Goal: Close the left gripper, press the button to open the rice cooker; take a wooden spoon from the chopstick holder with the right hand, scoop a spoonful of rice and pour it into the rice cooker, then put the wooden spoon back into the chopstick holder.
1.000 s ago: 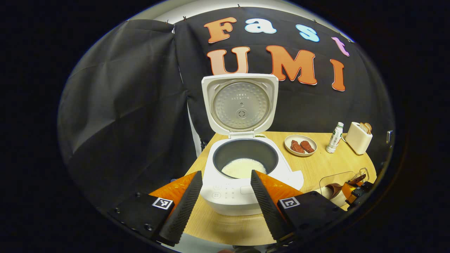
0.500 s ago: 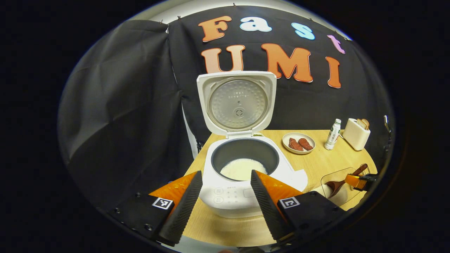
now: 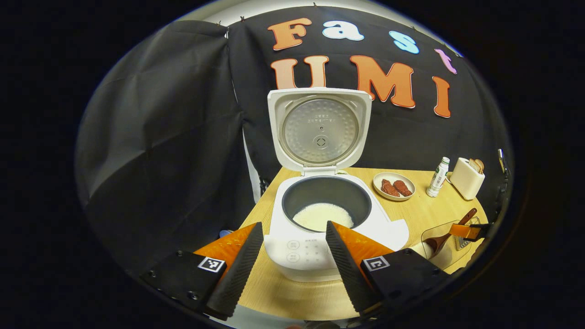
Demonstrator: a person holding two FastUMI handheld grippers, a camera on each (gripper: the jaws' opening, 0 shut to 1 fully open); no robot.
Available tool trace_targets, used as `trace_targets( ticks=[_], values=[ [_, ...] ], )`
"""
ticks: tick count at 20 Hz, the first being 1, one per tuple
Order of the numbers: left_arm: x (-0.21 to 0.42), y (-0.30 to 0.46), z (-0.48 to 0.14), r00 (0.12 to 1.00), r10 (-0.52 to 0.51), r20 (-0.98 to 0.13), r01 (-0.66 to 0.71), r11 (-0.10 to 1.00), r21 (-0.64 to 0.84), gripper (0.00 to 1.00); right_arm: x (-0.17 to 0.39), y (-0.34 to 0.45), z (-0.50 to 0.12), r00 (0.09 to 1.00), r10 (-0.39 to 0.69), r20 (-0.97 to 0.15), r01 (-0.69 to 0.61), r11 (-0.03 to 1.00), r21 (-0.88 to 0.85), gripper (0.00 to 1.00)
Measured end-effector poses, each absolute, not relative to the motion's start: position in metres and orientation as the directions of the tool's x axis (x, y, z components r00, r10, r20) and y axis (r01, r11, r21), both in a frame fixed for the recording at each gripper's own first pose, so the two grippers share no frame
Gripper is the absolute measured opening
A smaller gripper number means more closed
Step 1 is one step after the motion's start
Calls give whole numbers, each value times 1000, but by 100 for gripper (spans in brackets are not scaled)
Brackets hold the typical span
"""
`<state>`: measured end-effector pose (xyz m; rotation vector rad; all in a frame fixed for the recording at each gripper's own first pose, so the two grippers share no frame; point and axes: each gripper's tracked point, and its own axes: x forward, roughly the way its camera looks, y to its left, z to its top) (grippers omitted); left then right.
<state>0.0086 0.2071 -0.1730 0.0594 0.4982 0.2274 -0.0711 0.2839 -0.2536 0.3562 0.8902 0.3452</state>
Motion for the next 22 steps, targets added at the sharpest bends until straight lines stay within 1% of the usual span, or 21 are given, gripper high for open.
trace_targets(
  ticks=[1, 5, 11, 13, 18, 22],
  values=[
    [9, 208, -174, 852, 231, -470, -203, 973, 111, 93, -71, 286, -254, 570, 452, -687, -125, 873, 471, 12],
    [9, 207, -175, 850, 235, -471, -201, 972, 121, 93, -76, 292, -252, 531, 510, -677, -130, 838, 530, 12],
    [10, 202, -175, 853, 233, -468, -197, 972, 125, 93, -87, 302, -251, 455, 610, -649, -29, 739, 673, 12],
    [10, 200, -174, 852, 233, -469, -196, 972, 126, 93, -90, 302, -248, 433, 648, -627, 24, 687, 727, 12],
    [9, 195, -173, 853, 233, -467, -191, 972, 135, 93, -86, 292, -245, 428, 687, -587, 86, 616, 783, 12],
    [7, 191, -170, 856, 233, -460, -188, 972, 143, 93, -83, 280, -240, 444, 706, -552, 101, 573, 813, 12]
  ],
)
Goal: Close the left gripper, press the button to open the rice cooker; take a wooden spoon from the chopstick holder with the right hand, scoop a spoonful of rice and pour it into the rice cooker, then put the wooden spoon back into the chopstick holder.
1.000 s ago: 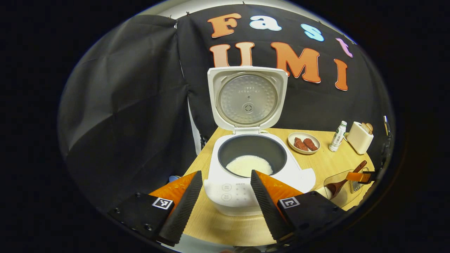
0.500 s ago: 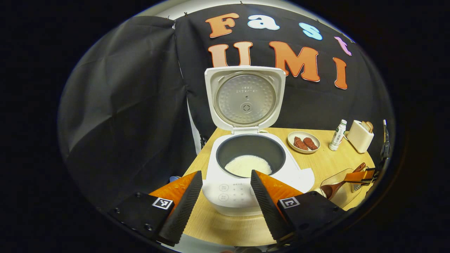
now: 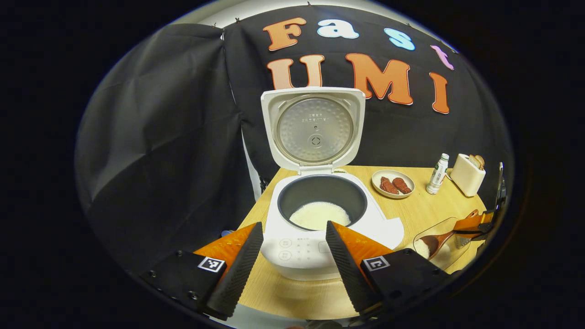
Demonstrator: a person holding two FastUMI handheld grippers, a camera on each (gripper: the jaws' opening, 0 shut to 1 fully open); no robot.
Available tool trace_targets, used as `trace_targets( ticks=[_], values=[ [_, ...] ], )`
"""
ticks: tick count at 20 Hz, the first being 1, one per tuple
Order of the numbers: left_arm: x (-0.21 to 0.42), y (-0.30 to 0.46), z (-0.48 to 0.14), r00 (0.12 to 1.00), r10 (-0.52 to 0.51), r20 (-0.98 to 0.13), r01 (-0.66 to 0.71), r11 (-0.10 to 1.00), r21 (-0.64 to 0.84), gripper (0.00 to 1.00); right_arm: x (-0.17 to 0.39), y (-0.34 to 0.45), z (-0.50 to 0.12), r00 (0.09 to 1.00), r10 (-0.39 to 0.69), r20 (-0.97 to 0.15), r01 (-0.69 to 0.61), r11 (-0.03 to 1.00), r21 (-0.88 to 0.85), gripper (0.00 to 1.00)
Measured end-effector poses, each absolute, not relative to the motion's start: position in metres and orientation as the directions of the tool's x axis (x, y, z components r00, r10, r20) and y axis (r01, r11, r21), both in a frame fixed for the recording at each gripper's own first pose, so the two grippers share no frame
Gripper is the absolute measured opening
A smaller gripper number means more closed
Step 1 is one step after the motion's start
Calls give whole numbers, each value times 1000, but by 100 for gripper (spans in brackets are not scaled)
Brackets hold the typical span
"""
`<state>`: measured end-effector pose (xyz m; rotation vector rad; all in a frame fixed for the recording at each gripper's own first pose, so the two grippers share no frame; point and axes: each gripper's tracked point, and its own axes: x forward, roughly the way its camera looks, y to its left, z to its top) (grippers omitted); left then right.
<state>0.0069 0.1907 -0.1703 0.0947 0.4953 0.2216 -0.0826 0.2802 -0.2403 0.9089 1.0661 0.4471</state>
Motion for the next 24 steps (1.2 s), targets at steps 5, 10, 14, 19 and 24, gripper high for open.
trace_targets(
  ticks=[5, 10, 14, 19, 24],
  values=[
    [6, 184, -170, 856, 231, -462, -191, 973, 132, 94, -75, 251, -232, 472, 715, -516, 118, 529, 840, 12],
    [6, 178, -166, 861, 232, -452, -195, 973, 127, 92, -60, 235, -212, 518, 729, -447, 169, 425, 889, 12],
    [4, 179, -164, 862, 240, -446, -208, 971, 121, 93, -48, 231, -193, 547, 744, -383, 203, 326, 923, 11],
    [-2, 192, -164, 859, 264, -438, -244, 964, 104, 93, -32, 247, -160, 561, 773, -296, 211, 212, 954, 11],
    [-5, 215, -158, 861, 294, -414, -278, 955, 100, 93, -17, 292, -121, 539, 809, -234, 157, 177, 972, 11]
  ],
)
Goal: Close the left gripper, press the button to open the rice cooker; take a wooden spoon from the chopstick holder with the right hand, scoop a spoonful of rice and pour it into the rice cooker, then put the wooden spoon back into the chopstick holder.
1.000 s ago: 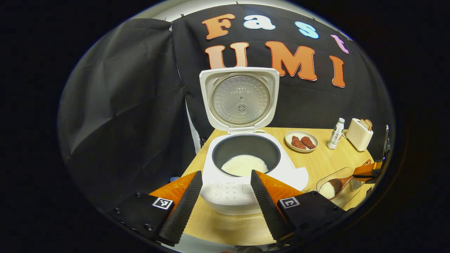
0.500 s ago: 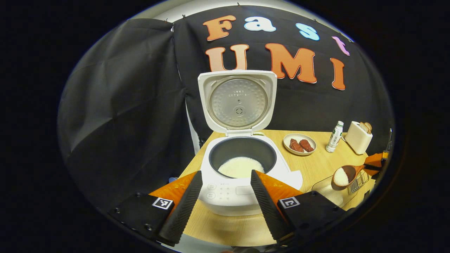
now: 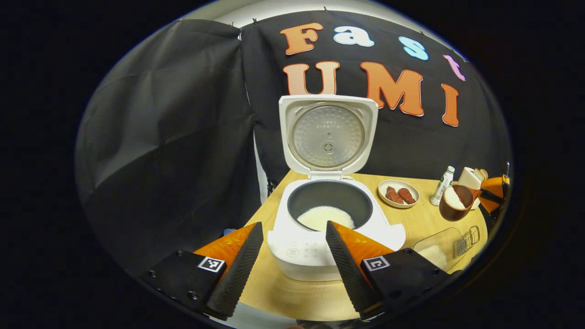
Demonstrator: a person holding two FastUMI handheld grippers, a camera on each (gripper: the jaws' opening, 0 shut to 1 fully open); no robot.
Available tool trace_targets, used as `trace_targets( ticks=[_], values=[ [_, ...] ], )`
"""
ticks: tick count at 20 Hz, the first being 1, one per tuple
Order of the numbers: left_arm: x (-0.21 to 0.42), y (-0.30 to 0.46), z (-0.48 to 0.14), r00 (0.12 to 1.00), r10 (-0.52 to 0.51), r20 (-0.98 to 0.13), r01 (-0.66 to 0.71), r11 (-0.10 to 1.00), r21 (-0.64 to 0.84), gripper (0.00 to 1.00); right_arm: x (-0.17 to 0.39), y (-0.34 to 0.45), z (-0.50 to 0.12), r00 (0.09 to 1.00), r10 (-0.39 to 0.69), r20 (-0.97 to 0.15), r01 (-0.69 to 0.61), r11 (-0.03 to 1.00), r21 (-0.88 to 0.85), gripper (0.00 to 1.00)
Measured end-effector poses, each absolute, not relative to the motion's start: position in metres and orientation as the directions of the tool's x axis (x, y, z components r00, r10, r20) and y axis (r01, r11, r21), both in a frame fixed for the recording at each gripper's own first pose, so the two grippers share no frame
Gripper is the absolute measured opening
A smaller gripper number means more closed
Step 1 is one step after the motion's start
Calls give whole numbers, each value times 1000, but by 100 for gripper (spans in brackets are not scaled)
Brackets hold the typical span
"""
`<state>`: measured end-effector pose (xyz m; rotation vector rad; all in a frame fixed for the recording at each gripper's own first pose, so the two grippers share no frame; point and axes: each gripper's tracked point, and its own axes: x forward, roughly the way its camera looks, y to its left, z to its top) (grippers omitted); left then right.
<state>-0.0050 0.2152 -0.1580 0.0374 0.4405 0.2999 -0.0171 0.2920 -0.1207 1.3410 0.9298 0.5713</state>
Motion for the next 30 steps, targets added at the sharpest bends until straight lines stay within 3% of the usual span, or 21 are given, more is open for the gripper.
trace_targets(
  ticks=[7, 14, 19, 30],
  values=[
    [-13, 264, -158, 858, 331, -393, -317, 943, 101, 93, 0, 392, -86, 493, 844, -213, 108, 183, 977, 11],
    [-29, 312, -176, 828, 342, -444, -327, 938, 112, 94, 17, 456, -80, 522, 780, -345, -13, 411, 911, 11],
    [-38, 332, -180, 821, 349, -451, -306, 937, 169, 93, 24, 480, -67, 551, 747, -372, -141, 523, 841, 11],
    [-34, 330, -179, 815, 369, -446, -341, 929, 144, 93, 30, 517, -31, 570, 749, -337, -370, 601, 709, 11]
  ],
)
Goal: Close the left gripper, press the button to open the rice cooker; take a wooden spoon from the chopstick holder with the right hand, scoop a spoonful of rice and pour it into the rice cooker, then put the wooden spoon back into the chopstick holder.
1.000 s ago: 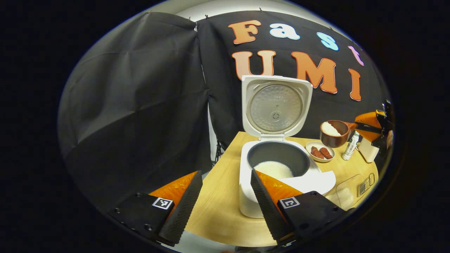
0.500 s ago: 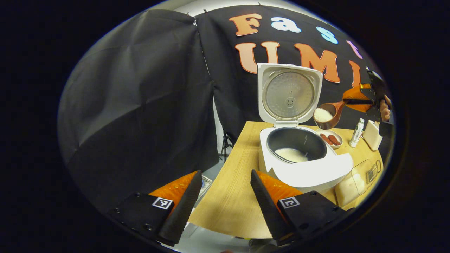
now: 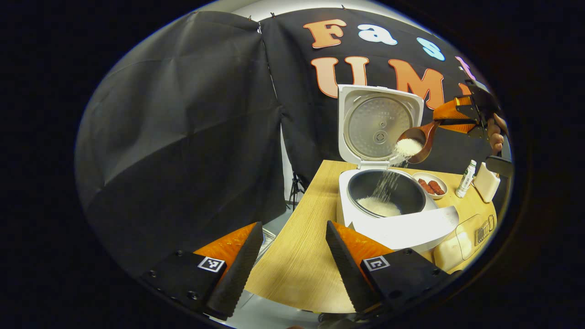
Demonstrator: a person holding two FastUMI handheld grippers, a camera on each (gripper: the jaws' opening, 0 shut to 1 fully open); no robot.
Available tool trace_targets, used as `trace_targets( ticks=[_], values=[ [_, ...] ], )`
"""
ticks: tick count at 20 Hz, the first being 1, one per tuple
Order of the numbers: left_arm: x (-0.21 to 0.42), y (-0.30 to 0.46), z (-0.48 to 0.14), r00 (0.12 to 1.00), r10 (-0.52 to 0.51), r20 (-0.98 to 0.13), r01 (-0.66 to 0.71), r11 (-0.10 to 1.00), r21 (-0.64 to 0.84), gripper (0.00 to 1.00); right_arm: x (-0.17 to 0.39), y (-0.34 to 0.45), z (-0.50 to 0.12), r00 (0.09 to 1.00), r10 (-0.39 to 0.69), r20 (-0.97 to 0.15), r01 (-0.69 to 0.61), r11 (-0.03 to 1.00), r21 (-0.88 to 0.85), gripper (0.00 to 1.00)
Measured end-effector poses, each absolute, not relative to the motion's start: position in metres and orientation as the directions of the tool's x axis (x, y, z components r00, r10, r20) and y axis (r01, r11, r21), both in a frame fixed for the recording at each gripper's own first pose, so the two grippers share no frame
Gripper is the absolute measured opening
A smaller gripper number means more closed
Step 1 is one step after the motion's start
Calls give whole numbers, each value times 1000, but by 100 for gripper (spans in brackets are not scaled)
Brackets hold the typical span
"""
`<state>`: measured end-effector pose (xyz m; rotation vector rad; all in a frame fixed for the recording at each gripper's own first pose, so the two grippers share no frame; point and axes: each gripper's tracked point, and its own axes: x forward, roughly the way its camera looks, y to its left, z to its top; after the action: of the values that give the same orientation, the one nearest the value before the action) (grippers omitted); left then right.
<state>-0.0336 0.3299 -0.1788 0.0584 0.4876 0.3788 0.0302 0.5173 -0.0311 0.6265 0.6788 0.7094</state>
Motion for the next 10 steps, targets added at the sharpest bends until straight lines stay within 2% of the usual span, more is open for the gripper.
trace_targets(
  ticks=[10],
  values=[
    [-31, 339, -186, 806, 370, -462, -347, 928, 138, 94, 22, 528, -6, 598, 744, -299, -534, 648, 543, 11]
  ],
)
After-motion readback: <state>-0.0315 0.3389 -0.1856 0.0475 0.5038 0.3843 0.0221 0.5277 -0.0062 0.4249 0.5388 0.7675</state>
